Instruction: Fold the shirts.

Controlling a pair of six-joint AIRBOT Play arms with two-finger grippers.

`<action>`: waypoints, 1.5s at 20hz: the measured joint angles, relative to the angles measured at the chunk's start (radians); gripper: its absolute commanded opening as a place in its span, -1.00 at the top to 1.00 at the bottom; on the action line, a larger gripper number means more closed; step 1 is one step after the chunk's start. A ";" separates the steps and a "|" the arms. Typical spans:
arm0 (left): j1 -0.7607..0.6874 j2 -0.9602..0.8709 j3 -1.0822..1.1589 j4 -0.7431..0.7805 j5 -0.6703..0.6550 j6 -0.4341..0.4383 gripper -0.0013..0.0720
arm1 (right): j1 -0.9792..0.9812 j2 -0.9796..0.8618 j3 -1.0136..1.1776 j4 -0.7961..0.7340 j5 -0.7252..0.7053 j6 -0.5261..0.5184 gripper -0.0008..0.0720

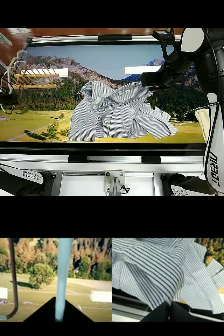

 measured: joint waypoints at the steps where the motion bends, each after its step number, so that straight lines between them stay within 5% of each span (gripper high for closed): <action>1: 0.000 0.015 0.016 -0.006 0.000 -0.005 0.85 | 0.000 0.000 0.000 -0.003 -0.001 -0.002 0.79; 10: -0.145 0.325 0.109 -0.149 -0.043 -0.082 0.86 | -0.002 0.000 0.000 -0.149 0.022 -0.048 0.79; 24: -1.145 0.933 -0.320 0.224 -0.438 -0.219 0.86 | -0.157 0.000 0.000 -0.191 0.014 -0.153 0.79; 30: -1.390 0.976 -0.517 0.298 -0.406 -0.285 0.86 | -0.185 0.000 0.000 -0.138 0.004 -0.167 0.79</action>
